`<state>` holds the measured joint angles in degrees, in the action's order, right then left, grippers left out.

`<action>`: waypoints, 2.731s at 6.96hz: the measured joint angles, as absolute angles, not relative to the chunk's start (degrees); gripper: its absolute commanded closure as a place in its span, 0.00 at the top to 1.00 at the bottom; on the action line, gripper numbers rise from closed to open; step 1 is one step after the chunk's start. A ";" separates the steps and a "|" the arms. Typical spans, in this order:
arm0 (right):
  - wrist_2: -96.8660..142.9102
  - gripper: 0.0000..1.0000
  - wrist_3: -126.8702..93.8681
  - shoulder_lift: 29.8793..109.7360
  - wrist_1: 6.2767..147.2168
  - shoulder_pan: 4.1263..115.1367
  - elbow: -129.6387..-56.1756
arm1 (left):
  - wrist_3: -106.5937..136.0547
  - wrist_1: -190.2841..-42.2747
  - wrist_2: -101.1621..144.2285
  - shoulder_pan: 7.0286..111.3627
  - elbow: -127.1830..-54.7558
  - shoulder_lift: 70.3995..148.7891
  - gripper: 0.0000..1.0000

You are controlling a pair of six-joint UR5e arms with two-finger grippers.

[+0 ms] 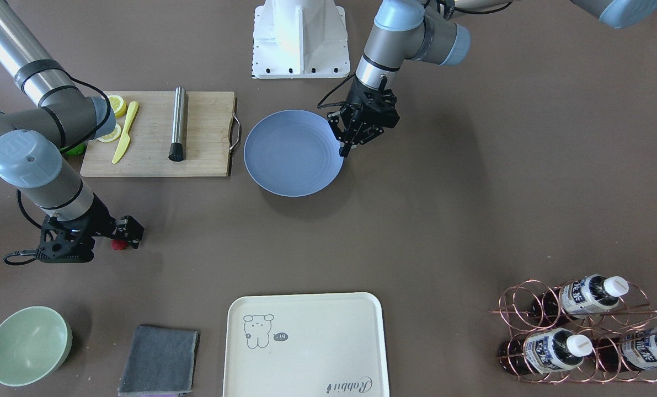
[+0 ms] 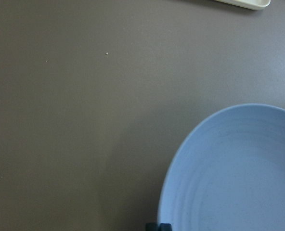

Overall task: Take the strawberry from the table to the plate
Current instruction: 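Lower the right gripper onto the red strawberry and close it, then carry the strawberry over the blue plate with the right gripper while the left arm withdraws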

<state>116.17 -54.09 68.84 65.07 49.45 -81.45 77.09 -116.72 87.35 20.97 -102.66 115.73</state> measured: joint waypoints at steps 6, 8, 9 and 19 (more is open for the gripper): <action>116.69 0.00 -53.87 68.58 64.62 50.00 -82.43 | 76.88 -116.72 87.54 21.14 -102.80 115.61 0.98; 117.63 0.00 -53.86 68.56 64.81 50.90 -83.42 | 76.84 -116.77 87.32 21.35 -102.84 115.58 0.98; 118.18 0.00 -53.87 68.51 65.06 51.45 -84.19 | 76.80 -116.80 87.29 21.50 -102.89 115.59 0.98; 103.42 0.00 -68.36 52.23 88.73 33.52 -97.59 | 36.82 -115.23 104.98 51.37 -105.32 104.68 0.98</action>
<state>103.42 -68.36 52.23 88.73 33.52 -97.59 36.82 -115.23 104.98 51.37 -105.32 104.68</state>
